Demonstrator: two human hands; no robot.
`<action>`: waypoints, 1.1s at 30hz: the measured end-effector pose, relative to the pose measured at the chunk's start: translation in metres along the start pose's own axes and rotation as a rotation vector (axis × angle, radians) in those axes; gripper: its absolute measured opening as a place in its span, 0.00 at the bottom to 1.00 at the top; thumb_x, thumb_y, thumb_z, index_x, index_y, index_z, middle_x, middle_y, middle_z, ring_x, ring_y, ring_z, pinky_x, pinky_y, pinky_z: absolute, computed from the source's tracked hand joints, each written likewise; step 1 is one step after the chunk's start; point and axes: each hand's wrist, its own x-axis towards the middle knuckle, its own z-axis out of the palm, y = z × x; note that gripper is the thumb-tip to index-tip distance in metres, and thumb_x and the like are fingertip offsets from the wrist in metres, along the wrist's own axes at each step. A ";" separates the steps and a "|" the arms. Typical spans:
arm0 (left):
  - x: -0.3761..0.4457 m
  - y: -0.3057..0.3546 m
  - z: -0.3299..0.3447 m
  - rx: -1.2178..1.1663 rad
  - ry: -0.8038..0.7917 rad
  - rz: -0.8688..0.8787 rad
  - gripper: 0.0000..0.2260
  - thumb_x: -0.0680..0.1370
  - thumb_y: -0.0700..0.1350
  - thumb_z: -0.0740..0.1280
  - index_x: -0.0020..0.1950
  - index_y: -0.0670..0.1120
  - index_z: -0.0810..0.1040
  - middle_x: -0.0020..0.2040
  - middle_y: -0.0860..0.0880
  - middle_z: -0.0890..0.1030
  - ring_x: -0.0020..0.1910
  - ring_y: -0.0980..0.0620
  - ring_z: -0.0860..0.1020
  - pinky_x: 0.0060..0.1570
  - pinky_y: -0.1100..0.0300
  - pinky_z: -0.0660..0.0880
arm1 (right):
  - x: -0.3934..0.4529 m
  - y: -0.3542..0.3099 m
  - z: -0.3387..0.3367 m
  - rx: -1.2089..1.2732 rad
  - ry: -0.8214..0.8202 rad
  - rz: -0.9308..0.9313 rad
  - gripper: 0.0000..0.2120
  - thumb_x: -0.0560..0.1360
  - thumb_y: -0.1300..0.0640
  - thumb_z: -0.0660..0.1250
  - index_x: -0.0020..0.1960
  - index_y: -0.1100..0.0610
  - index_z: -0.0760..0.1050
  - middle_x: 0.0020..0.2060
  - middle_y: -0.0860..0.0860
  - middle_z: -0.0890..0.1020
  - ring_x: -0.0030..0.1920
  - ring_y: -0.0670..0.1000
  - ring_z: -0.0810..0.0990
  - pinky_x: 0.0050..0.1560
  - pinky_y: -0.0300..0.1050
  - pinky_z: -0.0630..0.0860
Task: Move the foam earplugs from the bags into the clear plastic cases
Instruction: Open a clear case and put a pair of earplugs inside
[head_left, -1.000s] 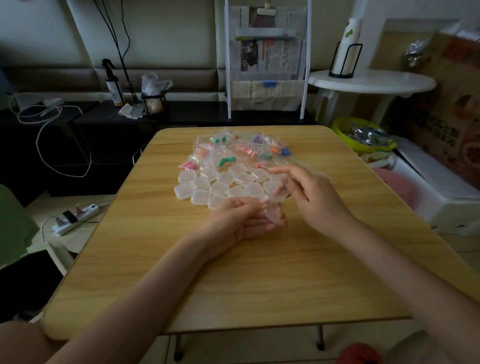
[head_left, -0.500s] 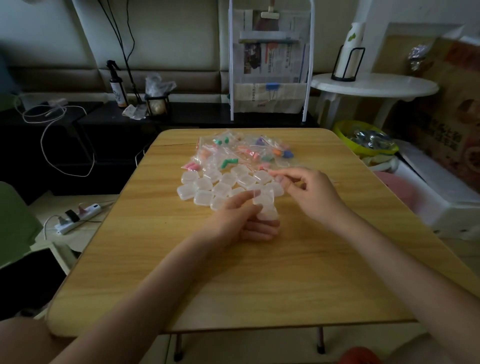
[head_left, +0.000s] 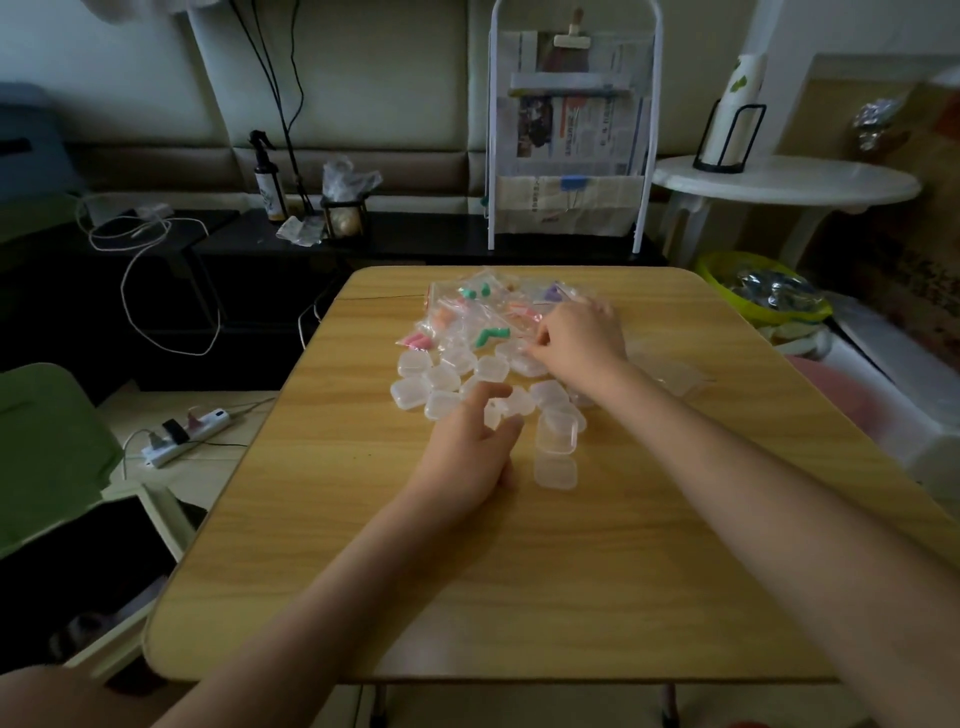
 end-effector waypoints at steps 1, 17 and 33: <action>0.000 -0.002 -0.002 -0.009 0.022 0.002 0.12 0.80 0.47 0.61 0.64 0.53 0.69 0.26 0.51 0.77 0.21 0.61 0.71 0.25 0.68 0.68 | 0.001 0.000 0.002 0.004 0.019 0.009 0.09 0.76 0.48 0.66 0.48 0.51 0.81 0.53 0.52 0.81 0.64 0.55 0.71 0.67 0.54 0.63; -0.004 0.027 -0.008 -0.464 0.238 0.189 0.07 0.77 0.44 0.67 0.53 0.44 0.75 0.44 0.48 0.81 0.42 0.54 0.82 0.39 0.63 0.78 | -0.078 -0.024 -0.051 0.945 0.365 0.075 0.04 0.74 0.64 0.69 0.48 0.57 0.80 0.38 0.44 0.80 0.38 0.35 0.77 0.39 0.26 0.72; -0.026 0.027 -0.001 -0.654 0.032 0.047 0.13 0.71 0.45 0.69 0.50 0.38 0.78 0.42 0.43 0.82 0.42 0.47 0.82 0.46 0.57 0.80 | -0.143 -0.017 -0.056 1.124 0.118 -0.023 0.07 0.72 0.58 0.73 0.39 0.54 0.75 0.38 0.45 0.80 0.42 0.45 0.80 0.44 0.46 0.79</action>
